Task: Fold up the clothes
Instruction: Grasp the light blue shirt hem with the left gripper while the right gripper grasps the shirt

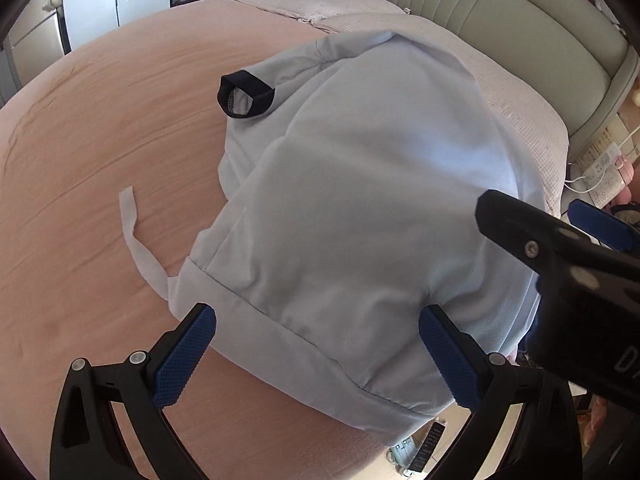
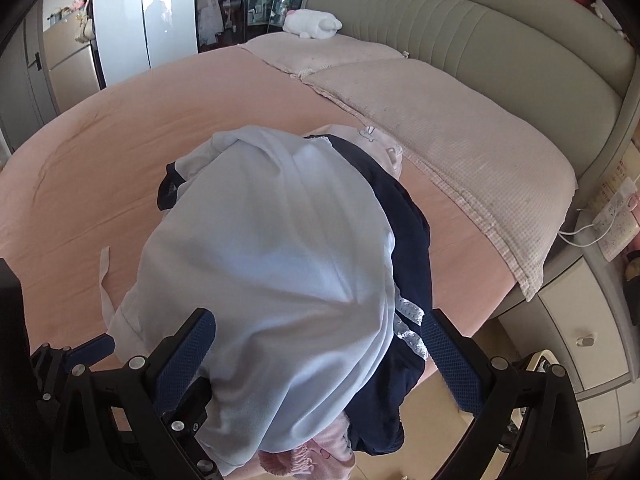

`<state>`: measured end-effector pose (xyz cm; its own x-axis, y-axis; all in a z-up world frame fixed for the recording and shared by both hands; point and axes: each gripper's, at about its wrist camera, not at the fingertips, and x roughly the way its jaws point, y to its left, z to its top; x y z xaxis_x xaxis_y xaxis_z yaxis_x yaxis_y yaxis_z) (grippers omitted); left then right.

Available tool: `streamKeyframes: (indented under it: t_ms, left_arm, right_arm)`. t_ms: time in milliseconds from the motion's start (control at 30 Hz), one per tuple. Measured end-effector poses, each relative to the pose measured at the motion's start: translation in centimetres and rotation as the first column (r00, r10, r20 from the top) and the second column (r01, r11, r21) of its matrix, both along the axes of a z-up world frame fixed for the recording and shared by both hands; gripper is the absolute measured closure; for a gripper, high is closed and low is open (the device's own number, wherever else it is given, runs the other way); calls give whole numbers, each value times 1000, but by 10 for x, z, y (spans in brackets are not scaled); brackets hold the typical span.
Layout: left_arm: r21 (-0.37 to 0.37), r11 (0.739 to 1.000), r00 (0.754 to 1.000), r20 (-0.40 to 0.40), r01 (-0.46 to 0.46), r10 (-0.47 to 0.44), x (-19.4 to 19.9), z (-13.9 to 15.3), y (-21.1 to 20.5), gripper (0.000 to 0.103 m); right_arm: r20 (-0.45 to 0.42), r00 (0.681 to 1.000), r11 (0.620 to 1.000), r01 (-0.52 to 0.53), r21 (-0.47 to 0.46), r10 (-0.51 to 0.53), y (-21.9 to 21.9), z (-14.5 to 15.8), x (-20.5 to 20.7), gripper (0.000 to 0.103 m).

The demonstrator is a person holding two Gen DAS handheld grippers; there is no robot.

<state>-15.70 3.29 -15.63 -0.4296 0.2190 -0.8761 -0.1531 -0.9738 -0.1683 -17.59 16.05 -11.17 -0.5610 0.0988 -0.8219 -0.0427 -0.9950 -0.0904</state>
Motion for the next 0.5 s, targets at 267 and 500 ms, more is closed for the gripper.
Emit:
streamKeyframes:
  t_ms: [267, 500]
  left_arm:
    - [1, 999, 998, 36, 46, -46, -3, -9, 14, 0]
    - [10, 999, 998, 40, 51, -51, -6, -11, 19, 0]
  right_arm:
    - [14, 1000, 1000, 9, -12, -9, 2, -10, -12, 0]
    - [31, 999, 1000, -11, -6, 11, 3, -18, -21, 0]
